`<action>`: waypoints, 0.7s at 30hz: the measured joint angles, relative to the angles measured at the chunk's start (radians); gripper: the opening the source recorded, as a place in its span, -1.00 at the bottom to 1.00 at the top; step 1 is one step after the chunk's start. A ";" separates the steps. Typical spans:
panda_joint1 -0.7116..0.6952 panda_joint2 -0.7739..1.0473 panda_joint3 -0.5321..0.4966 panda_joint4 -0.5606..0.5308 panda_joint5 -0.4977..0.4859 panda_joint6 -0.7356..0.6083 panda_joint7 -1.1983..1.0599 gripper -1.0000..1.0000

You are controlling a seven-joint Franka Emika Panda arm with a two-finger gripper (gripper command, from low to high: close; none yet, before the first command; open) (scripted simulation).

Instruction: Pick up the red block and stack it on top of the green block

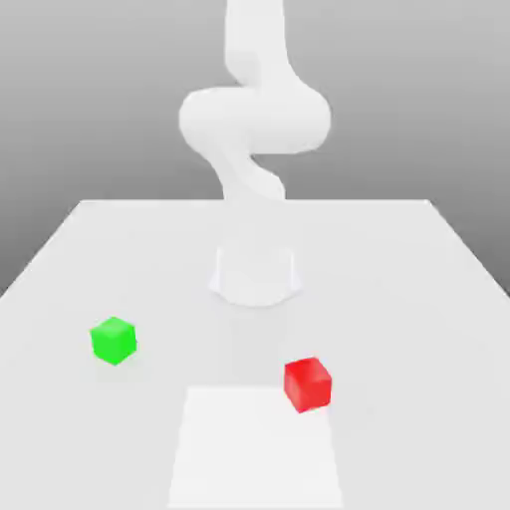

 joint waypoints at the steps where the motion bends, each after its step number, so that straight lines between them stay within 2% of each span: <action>1: 0.009 0.030 0.001 -0.032 0.002 0.024 -0.010 0.00; 16: 0.145 0.522 0.037 -0.513 0.019 0.407 -0.152 0.00; 21: 0.168 0.793 0.035 -0.547 -0.015 0.621 -0.147 0.00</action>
